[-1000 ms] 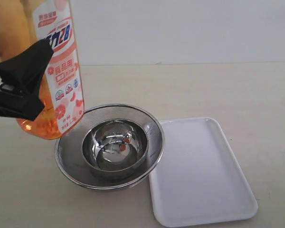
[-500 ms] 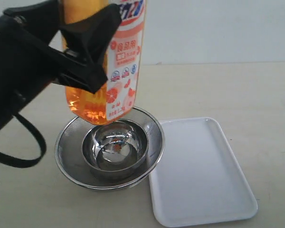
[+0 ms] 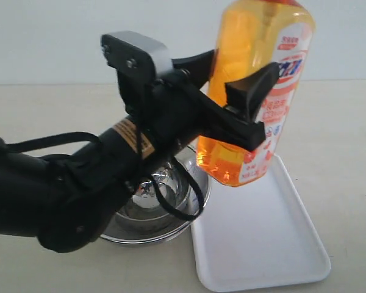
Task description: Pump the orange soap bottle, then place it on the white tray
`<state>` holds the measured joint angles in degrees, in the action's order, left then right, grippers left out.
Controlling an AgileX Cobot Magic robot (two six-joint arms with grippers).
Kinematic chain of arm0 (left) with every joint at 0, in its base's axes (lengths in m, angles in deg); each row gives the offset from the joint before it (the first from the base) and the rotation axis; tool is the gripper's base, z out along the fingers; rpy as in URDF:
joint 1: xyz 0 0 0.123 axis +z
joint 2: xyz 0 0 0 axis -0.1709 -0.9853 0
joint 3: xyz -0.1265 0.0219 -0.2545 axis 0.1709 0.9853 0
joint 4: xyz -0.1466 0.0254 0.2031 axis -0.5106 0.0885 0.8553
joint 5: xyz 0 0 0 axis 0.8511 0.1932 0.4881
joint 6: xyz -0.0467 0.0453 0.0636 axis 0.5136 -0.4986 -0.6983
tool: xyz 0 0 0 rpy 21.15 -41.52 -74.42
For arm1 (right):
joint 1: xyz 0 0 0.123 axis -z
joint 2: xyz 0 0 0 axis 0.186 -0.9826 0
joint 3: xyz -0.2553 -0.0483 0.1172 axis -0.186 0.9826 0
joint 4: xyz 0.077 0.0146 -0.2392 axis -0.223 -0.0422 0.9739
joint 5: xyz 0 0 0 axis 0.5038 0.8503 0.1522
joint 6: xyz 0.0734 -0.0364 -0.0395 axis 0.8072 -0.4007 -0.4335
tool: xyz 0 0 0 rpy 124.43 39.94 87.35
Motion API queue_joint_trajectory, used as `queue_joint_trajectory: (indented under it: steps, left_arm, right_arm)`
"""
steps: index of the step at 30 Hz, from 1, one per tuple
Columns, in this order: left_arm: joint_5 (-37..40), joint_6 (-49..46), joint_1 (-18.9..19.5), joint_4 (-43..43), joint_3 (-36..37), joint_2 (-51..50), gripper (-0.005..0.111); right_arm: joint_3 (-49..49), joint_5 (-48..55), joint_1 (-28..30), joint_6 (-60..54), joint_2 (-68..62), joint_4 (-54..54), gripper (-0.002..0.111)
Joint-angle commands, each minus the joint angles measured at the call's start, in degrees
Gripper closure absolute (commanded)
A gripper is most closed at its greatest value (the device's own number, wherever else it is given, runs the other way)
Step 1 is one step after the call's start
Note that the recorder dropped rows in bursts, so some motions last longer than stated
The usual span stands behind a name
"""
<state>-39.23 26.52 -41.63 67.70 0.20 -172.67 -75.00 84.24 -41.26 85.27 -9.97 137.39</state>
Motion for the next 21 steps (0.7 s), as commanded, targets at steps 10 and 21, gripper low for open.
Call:
queue_joint_trajectory:
  steps: [10,21]
  left_arm:
    - [-5.37,-2.08,-3.21,-0.89,-7.58,-10.22,0.102]
    - [-5.37,-0.78,-3.21,0.17,-7.58,-13.78,0.102]
  right_arm:
    - [0.36,-0.06,0.13,-0.30,0.50,0.40,0.107]
    - [0.36,0.36,0.13,-0.30,0.50,0.40,0.107]
